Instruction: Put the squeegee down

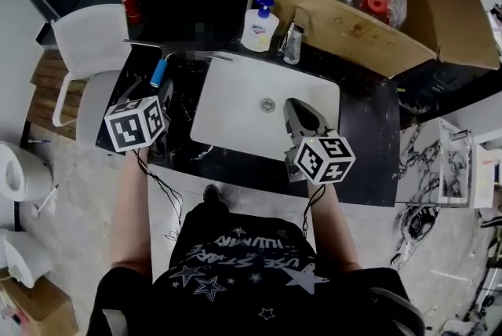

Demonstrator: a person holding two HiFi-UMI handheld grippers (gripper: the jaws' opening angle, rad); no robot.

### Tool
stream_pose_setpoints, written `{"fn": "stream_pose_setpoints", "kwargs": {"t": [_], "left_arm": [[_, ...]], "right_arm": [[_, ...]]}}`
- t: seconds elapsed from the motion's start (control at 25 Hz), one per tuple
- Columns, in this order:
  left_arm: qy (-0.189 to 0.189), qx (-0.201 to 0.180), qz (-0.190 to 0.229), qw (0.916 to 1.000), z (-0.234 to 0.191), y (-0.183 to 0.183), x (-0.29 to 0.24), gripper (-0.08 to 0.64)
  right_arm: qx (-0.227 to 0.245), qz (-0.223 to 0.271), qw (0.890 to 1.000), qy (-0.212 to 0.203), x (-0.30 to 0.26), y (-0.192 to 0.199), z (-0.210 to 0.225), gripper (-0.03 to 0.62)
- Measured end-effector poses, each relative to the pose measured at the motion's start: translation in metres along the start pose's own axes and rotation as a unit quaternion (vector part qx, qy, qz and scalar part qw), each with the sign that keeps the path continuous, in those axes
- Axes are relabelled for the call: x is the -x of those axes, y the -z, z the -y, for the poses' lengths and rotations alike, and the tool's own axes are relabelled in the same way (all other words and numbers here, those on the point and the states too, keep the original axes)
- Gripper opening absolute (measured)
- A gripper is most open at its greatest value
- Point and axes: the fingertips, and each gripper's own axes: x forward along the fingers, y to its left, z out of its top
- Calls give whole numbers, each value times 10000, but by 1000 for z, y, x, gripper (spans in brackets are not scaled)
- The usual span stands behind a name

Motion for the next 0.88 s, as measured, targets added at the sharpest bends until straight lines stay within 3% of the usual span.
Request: {"fn": "stream_pose_setpoints", "kwargs": {"t": [0.36,0.68,0.88], "left_arm": [[-104,186,452,9988,62,42,68,269],[-433,125,626,9970,112,84,117,172],[-712,242,676,9949,135,116,147,73]], "right_arm": [[293,-138,9976,-619,48,13,-7,55],[513,-236,9935,-984,93,31,-1,54],[607,-314,9904,-1205,123,44,4,54]]}}
